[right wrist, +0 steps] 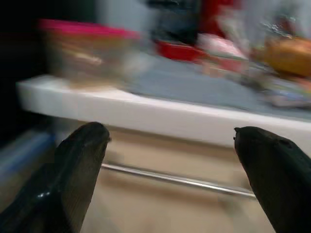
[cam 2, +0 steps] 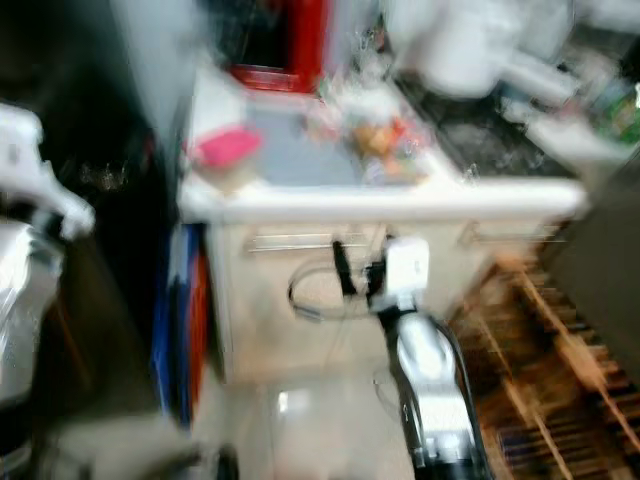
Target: Restocking fridge
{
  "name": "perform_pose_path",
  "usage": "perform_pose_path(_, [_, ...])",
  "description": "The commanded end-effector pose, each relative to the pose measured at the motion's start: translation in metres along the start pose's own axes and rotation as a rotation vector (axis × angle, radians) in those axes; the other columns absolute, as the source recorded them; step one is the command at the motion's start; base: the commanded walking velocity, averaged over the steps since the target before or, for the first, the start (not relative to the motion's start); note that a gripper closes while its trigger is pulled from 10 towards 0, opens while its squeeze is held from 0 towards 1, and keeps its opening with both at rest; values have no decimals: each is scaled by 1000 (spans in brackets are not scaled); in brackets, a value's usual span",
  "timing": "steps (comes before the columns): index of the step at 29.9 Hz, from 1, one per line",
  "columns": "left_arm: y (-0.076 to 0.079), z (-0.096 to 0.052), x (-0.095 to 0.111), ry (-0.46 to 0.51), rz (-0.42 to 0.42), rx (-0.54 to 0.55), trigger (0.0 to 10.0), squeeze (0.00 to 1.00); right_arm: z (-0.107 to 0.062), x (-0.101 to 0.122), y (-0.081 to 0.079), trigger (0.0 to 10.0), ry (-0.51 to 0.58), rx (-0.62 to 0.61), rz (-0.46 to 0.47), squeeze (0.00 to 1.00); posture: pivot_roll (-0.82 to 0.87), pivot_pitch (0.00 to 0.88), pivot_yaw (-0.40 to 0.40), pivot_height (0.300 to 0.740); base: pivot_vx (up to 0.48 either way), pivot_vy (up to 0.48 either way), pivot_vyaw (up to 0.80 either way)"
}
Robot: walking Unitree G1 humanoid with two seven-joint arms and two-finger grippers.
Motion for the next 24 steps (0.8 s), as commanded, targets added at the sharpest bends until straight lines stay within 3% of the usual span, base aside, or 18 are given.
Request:
perform_pose_path(1, [12, 9, 1, 2, 23, -44, 10000, 0, -7, -8, 6, 10000, -25, -28, 0, 0, 20, 0, -52, 740, 0, 0, -800])
perform_pose_path(9, [21, 10, -13, -42, 39, -52, 10000, 0, -11, -4, 7, 10000, -2, -46, -12, 0, 3, 0, -41, 740, 0, 0, 0])
perform_pose_path(13, [28, 5, -15, -38, 12, -76, 10000, 0, -18, -4, 11, 10000, 4, -67, -24, 0, 5, 0, -42, 740, 0, 0, -656])
perform_pose_path(15, [38, -2, -22, -59, 3, -90, 10000, 0, -24, -11, 11, 10000, -21, -67, -37, 0, 4, 0, -40, 740, 0, 0, -784])
perform_pose_path(19, [43, -6, -26, -74, -3, -82, 10000, 0, -25, -12, 11, 10000, -20, -69, -38, 0, 4, 0, -38, 740, 0, 0, -781])
perform_pose_path(24, [49, -13, -41, -139, -15, -23, 10000, 0, -22, -11, 8, 10000, -18, -62, -37, 0, 6, 0, -39, 740, 0, 0, 0])
Point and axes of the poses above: a point about 5 cm out from each wrist's last joint towards the gripper, its own z axis pointing out of the wrist towards the gripper, its own x axis along the axis of the wrist's last joint, y = z × x, the point moved 4 cm from there along z, pointing out of the wrist towards the gripper, and after that the axes turned 12 degrees about z, right-handed, at the moved point
